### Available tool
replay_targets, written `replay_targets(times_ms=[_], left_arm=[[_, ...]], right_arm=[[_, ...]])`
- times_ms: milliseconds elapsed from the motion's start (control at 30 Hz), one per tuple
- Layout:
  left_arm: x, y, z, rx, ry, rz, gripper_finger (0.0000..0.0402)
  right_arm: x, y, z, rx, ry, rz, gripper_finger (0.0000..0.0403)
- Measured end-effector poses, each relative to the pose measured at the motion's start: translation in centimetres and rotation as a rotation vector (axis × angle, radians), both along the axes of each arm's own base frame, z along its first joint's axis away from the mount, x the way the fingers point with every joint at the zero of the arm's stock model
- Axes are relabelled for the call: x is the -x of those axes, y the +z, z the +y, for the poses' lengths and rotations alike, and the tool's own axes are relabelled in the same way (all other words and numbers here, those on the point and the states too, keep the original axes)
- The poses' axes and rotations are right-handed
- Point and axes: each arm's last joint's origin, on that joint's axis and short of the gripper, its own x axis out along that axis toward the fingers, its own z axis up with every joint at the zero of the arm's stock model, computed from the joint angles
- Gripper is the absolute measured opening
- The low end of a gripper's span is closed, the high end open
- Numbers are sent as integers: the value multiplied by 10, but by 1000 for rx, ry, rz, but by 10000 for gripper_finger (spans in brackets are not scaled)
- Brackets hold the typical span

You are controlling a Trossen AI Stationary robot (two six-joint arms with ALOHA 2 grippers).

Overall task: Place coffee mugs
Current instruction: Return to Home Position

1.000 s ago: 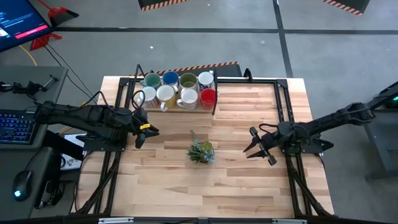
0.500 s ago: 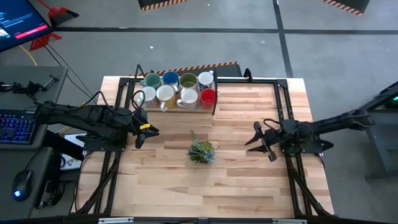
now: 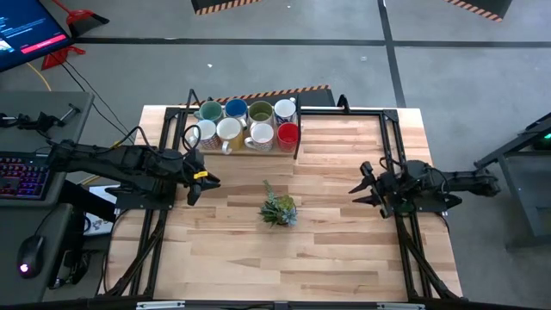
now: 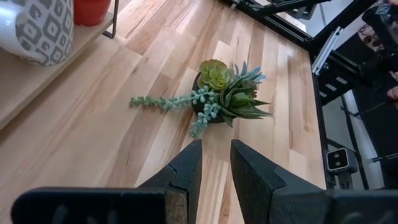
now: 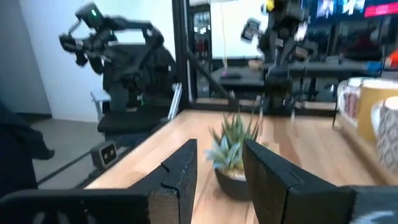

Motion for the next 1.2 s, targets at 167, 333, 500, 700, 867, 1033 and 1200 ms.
replay_targets(times_ms=[167, 333, 500, 700, 867, 1033, 1200], left_arm=[[0, 0, 0, 0, 0, 0, 76], [0, 0, 0, 0, 0, 0, 76], [0, 0, 0, 0, 0, 1, 76], [0, 0, 0, 0, 0, 0, 76], [0, 0, 0, 0, 0, 0, 76], [0, 0, 0, 0, 0, 0, 76], [5, -3, -1, -32, -85, 24, 76]], right_arm=[[1, 0, 2, 17, 14, -10, 113], [-1, -2, 3, -2, 24, 26, 113], [-2, -2, 3, -3, 24, 29, 113], [-2, -2, 3, -3, 23, 29, 113], [-2, -2, 3, -2, 23, 30, 113], [-2, -2, 3, -2, 23, 30, 113], [-2, -2, 3, -2, 23, 30, 113]])
